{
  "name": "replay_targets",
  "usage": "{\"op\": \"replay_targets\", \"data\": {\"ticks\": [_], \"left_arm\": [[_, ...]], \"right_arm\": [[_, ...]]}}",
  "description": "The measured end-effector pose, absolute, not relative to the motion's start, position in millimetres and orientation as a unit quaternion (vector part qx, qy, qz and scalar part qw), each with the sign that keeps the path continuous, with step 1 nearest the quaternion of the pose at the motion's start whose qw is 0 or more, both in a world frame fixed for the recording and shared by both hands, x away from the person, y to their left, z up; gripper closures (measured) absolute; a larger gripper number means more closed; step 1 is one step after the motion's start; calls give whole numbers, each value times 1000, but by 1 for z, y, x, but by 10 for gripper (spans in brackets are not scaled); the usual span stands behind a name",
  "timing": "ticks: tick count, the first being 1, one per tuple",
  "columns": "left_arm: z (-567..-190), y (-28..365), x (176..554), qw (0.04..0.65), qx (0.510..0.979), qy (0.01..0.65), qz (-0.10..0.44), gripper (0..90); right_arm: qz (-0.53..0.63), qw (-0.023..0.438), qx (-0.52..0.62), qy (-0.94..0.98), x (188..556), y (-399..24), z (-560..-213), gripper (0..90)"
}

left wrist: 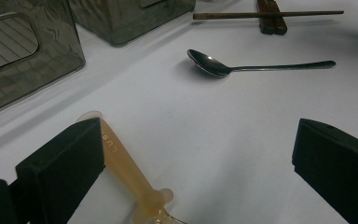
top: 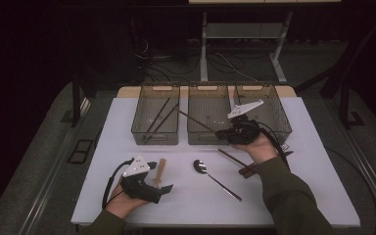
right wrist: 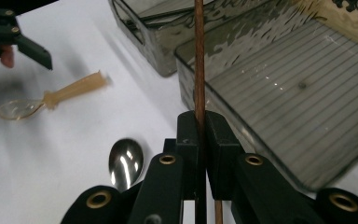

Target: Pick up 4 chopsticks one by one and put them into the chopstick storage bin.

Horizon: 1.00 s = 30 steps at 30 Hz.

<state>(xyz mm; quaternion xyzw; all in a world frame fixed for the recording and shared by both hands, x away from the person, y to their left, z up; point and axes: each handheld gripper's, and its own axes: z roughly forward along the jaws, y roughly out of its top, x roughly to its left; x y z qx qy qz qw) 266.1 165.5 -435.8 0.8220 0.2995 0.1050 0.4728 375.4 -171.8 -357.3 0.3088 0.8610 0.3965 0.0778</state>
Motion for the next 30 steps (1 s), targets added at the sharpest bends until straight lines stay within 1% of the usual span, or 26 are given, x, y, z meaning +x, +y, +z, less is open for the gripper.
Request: {"op": "replay_targets", "data": {"ticks": [9, 18, 30], "left_arm": [[-436, 163, 266, 469, 825, 296, 105, 13], [-436, 164, 266, 467, 828, 291, 106, 15], [-436, 163, 265, 467, 830, 286, 107, 16]], "right_arm": [[385, 78, 320, 862, 394, -146, -355, 836], [380, 90, 329, 860, 415, -114, -348, 836], [362, 100, 337, 863, 443, -62, -339, 836]]}}
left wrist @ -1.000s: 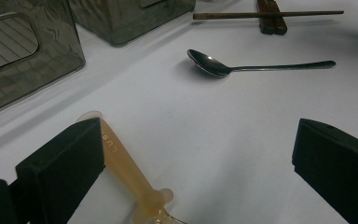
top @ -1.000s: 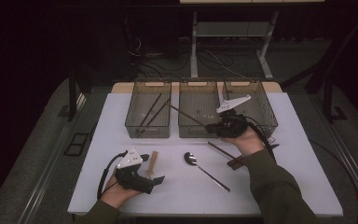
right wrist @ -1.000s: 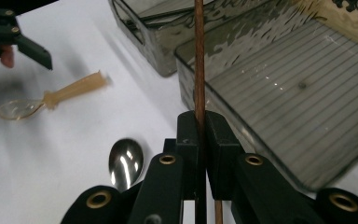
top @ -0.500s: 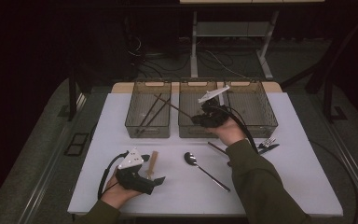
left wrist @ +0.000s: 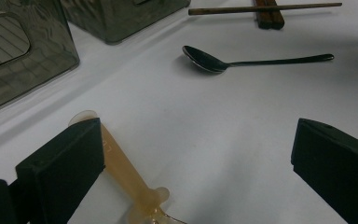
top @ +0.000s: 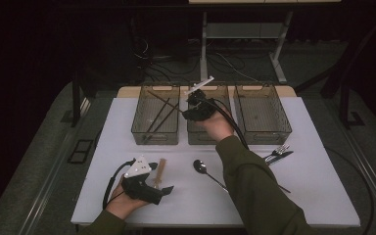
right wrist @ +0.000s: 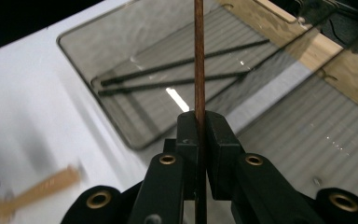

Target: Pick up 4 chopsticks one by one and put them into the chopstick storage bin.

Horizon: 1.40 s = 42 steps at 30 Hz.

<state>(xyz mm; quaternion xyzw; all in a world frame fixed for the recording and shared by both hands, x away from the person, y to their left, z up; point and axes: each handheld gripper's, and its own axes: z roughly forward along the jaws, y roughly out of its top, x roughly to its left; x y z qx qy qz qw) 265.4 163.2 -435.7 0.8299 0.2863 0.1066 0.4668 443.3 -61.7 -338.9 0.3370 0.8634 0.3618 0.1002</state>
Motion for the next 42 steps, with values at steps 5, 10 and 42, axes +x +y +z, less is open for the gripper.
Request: {"op": "replay_targets", "data": {"ticks": [5, 10, 42], "left_arm": [[-436, 163, 265, 469, 829, 285, 108, 16], [-435, 164, 265, 468, 830, 282, 109, 16], [-435, 163, 265, 468, 830, 283, 108, 16]], "right_arm": [[350, 107, 349, 863, 456, -39, -344, 836], [337, 114, 359, 863, 467, -18, -349, 836], [356, 91, 359, 858, 474, -9, -349, 513]]}}
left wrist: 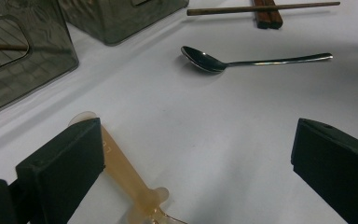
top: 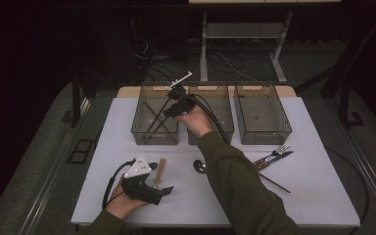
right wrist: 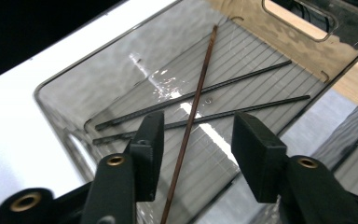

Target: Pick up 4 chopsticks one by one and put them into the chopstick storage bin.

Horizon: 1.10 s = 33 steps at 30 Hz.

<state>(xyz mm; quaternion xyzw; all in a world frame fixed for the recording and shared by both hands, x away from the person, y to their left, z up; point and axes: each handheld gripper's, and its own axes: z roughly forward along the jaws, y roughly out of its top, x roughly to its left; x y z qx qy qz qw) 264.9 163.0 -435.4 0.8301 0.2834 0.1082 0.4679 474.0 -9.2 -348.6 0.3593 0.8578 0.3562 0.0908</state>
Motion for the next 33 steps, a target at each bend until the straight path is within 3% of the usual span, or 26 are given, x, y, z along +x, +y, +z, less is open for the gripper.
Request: {"op": "replay_targets", "data": {"ticks": [20, 33], "left_arm": [[-437, 162, 265, 462, 832, 287, 108, 15], [-437, 166, 265, 465, 829, 293, 104, 6]], "right_arm": [[404, 85, 296, 861, 422, -76, -335, 386], [413, 95, 288, 858, 396, -128, -337, 364]]}}
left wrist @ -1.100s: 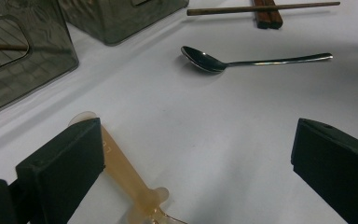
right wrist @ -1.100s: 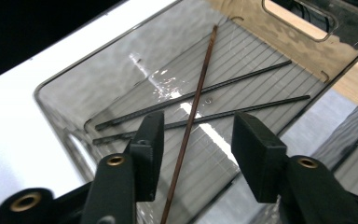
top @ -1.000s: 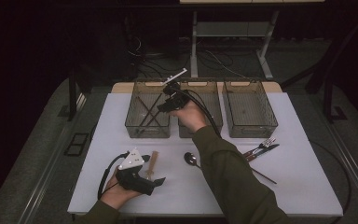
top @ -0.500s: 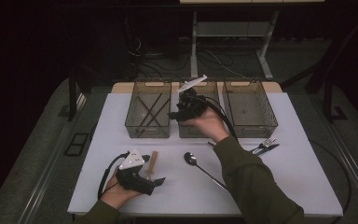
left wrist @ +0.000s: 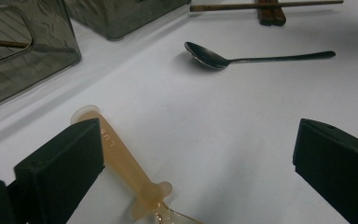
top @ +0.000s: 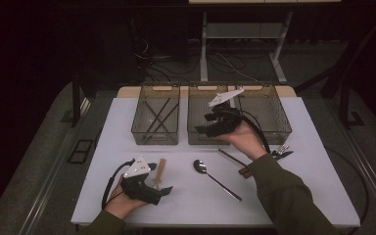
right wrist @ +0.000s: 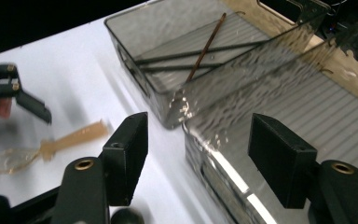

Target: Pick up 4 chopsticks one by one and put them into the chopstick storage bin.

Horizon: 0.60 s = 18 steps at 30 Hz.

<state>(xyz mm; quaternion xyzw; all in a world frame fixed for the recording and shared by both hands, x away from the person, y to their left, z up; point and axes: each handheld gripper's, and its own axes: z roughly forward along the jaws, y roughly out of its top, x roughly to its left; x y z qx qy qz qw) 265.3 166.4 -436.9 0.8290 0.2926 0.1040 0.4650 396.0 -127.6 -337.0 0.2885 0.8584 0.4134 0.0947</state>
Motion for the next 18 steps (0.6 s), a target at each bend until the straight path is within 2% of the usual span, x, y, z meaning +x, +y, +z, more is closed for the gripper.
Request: {"op": "replay_targets", "data": {"ticks": [8, 18], "left_arm": [[-437, 166, 266, 465, 828, 294, 109, 0], [-437, 168, 268, 464, 830, 291, 109, 0]], "right_arm": [[406, 103, 288, 861, 382, -152, -342, 279], [408, 100, 301, 856, 367, -190, -357, 292]]}}
